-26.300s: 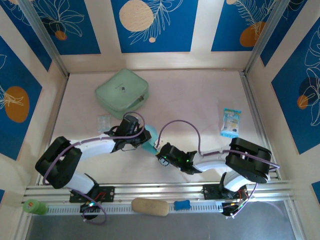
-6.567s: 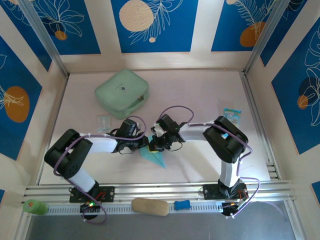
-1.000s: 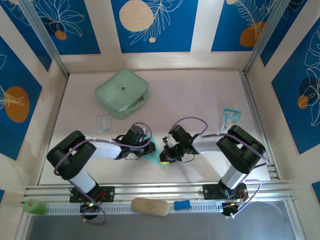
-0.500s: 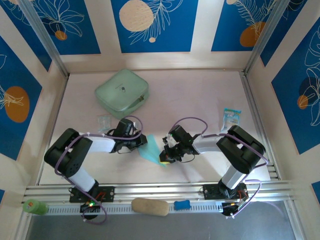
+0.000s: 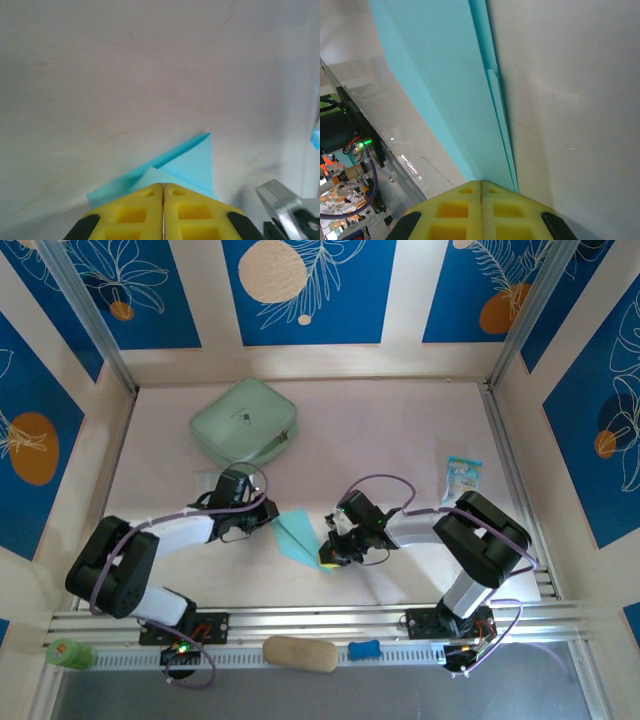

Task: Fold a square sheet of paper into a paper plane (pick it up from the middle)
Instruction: Perform the fourth fold on the wing at the bottom-center of the table.

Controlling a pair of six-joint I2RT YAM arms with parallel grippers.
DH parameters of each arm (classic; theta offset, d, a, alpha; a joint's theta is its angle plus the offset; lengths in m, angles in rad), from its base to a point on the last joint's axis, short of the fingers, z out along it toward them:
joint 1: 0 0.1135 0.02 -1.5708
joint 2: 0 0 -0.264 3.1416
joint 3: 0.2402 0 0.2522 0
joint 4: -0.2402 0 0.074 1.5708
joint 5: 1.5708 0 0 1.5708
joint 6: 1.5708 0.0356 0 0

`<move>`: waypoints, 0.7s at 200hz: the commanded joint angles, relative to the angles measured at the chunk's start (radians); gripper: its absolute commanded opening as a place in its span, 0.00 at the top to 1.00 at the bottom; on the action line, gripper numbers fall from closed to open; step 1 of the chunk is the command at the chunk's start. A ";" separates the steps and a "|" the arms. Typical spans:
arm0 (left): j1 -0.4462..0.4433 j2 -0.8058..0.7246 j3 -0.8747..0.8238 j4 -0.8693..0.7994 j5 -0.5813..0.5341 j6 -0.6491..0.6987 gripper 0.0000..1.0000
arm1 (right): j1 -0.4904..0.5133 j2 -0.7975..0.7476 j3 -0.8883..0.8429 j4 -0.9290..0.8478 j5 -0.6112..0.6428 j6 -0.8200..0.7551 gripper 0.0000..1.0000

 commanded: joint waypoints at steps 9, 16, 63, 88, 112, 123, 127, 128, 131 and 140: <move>-0.041 -0.047 0.019 -0.017 -0.024 -0.026 0.92 | -0.005 -0.007 -0.035 -0.111 0.066 0.011 0.99; -0.058 -0.047 0.021 -0.011 -0.024 -0.031 0.91 | -0.005 -0.008 -0.034 -0.111 0.065 0.011 0.99; -0.163 0.032 0.022 0.079 -0.010 -0.076 0.91 | -0.005 -0.014 -0.036 -0.114 0.070 0.011 0.99; -0.206 0.079 0.020 0.115 -0.015 -0.093 0.92 | -0.005 -0.014 -0.035 -0.113 0.067 0.014 0.99; -0.216 0.121 0.017 0.139 -0.009 -0.100 0.92 | -0.005 -0.016 -0.032 -0.110 0.062 0.014 0.99; -0.216 0.135 0.015 0.143 -0.010 -0.101 0.92 | -0.005 -0.018 -0.031 -0.109 0.058 0.014 0.99; -0.216 0.138 0.015 0.144 -0.011 -0.102 0.92 | -0.005 -0.020 -0.031 -0.108 0.059 0.014 0.99; -0.216 0.140 0.015 0.145 -0.011 -0.102 0.92 | -0.005 -0.019 -0.031 -0.108 0.058 0.015 0.99; -0.216 0.143 0.015 0.144 -0.010 -0.102 0.92 | -0.005 -0.020 -0.030 -0.109 0.059 0.015 0.99; -0.216 0.153 0.014 0.144 -0.009 -0.100 0.92 | -0.005 -0.024 -0.030 -0.109 0.060 0.015 0.99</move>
